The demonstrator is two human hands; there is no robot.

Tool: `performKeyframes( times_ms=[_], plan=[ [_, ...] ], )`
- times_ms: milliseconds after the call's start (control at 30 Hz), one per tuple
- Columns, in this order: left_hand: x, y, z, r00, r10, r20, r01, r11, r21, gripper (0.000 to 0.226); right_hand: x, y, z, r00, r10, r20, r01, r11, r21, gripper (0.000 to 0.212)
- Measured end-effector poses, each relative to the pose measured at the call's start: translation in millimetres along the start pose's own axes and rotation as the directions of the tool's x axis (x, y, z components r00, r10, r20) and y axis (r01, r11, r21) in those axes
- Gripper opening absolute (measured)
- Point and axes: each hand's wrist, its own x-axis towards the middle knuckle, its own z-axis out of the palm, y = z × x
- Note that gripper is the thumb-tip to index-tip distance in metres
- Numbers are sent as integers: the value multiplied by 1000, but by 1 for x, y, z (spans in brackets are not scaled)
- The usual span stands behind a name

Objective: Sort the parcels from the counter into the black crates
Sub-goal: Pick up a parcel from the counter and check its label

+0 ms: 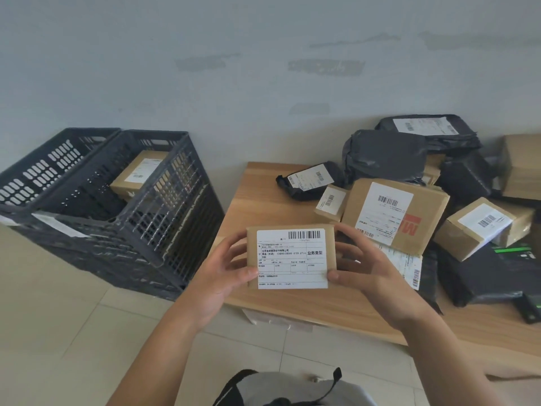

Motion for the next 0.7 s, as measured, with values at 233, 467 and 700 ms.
performKeyframes(
  times_ms=[233,467,700],
  plan=[
    [-27,1,-59,1000,28,-7,-28,999,-33,76,11,-6,64,999,21,28,-20,1000,-21,76],
    [-107,-5,-166,982,-6,-187,-7,998,-64,69,34,-18,193,986,50,158,-45,998,-40,57],
    [-205,-32,-260,927,-23,-374,-22,993,-116,70,49,13,326,944,105,314,-95,994,-46,63]
  ],
)
